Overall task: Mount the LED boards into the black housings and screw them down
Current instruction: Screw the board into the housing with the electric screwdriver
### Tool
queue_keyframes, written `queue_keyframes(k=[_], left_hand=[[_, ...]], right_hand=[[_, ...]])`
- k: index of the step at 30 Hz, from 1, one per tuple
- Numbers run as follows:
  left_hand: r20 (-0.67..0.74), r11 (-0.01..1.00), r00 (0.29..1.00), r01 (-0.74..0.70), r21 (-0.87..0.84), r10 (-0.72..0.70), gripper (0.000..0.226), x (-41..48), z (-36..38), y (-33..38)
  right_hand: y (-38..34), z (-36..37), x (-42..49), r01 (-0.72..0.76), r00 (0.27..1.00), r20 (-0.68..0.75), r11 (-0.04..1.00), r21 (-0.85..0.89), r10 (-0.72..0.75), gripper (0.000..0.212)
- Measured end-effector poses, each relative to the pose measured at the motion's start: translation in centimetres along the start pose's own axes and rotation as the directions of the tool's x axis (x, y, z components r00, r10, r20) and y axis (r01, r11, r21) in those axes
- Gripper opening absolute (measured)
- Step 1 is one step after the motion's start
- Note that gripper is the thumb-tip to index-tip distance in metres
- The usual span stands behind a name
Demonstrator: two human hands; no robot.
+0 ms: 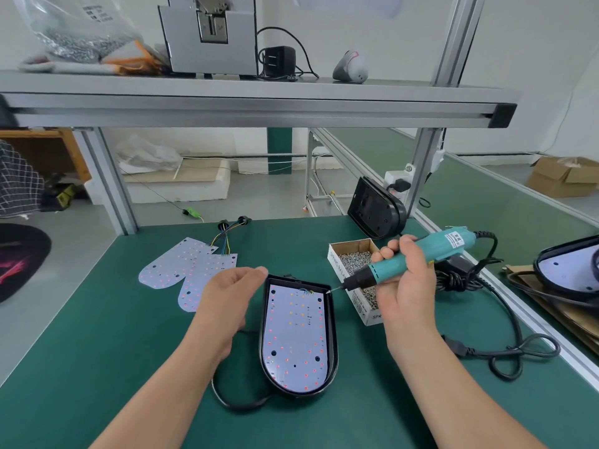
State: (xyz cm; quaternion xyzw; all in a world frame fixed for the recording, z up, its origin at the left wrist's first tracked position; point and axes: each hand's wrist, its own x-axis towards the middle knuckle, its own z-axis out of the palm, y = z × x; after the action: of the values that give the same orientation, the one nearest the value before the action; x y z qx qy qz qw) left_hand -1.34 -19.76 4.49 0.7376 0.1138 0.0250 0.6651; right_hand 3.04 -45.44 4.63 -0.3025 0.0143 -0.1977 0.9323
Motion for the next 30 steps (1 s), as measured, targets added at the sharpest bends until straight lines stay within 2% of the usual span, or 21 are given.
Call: queue_keyframes(k=[4,9,30], left_hand=[[0.131,0.959,0.991,-0.050,0.280,0.014,0.053,-0.3,0.2,-0.7],[0.136,0.899,0.990,-0.040,0.437,-0.022,0.036,-0.2,0.8,-1.3],[0.114,0.900,0.993,-0.025,0.434,-0.027,0.030,0.2,1.5,-1.3]], right_hand=[[0.4,-0.3,0.2,-0.005,1.000,0.006,1.000,-0.026,0.005,0.014],[0.7,-0.2,0.1,-0.003,0.998,0.065,0.998,-0.069,0.007,0.014],[1.0,0.5,-0.9,0.022,0.976,0.218,0.979,-0.204,0.023,0.020]])
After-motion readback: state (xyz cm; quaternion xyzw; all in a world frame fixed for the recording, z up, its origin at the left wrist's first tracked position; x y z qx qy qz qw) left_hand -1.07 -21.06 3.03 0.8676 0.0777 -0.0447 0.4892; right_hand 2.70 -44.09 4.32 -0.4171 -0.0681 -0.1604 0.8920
